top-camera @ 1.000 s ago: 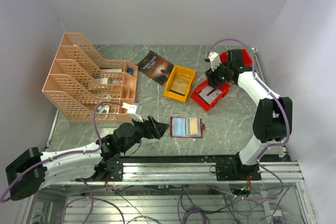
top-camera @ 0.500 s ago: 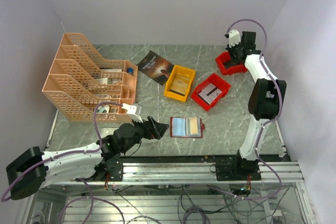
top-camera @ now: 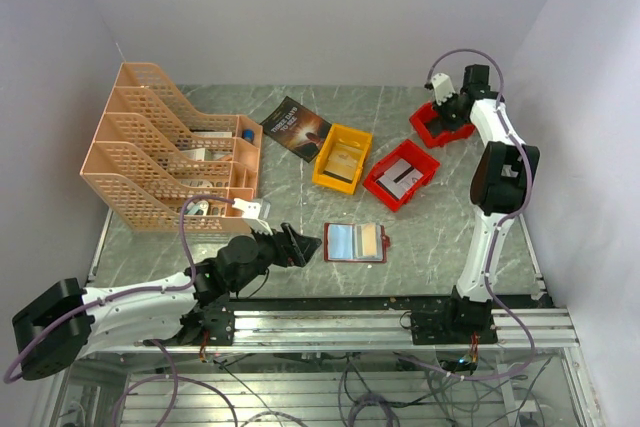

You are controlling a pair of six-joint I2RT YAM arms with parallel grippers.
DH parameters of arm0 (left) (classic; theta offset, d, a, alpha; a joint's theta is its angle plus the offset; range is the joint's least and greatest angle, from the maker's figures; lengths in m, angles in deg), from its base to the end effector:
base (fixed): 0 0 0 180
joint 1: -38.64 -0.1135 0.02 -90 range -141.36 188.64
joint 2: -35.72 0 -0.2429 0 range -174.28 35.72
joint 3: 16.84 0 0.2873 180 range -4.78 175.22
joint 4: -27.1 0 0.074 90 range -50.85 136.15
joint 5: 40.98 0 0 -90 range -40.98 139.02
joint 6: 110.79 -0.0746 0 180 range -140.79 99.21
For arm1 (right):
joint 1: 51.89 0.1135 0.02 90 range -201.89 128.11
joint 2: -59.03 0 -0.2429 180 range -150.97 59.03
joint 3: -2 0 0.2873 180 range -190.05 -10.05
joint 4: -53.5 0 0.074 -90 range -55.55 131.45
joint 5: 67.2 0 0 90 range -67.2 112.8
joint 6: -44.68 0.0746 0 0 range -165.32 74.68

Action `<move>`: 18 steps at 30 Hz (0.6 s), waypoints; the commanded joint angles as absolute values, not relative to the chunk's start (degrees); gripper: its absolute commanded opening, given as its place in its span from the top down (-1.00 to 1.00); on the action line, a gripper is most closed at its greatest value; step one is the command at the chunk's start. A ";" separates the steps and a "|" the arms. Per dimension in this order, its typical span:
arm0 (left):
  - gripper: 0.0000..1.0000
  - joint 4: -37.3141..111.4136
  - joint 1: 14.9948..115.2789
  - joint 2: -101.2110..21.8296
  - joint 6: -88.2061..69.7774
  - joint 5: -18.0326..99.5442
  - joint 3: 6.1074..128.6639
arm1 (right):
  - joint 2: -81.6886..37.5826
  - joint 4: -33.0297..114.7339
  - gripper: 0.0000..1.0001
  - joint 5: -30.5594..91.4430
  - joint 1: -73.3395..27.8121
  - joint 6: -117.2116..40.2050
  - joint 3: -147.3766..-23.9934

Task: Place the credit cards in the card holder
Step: Move the storage box to the center of the board.

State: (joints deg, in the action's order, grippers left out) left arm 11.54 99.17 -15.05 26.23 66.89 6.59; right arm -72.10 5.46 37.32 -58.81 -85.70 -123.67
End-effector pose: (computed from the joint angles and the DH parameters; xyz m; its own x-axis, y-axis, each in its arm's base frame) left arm 0.1496 -0.2182 0.1401 -0.5666 -0.4127 -0.7132 0.3907 0.6275 -0.6735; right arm 0.5510 -0.0480 0.1516 -0.5875 -0.5605 -0.5837 -0.5409 0.8085 -0.2318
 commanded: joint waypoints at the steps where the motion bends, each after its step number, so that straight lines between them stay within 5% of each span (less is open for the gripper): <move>1: -0.93 9.14 99.09 -15.42 26.32 68.19 6.20 | -71.28 -5.64 1.00 40.80 -60.83 -95.07 -122.88; 18: -0.93 9.54 99.05 -14.62 26.67 67.83 5.90 | -61.23 -10.05 1.00 46.82 -66.15 -99.32 -110.20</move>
State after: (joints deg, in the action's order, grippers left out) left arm 11.54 99.17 -15.22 26.47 66.89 6.57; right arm -64.32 -9.36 42.70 -64.25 -100.63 -109.88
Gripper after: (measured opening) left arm 0.965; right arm 0.004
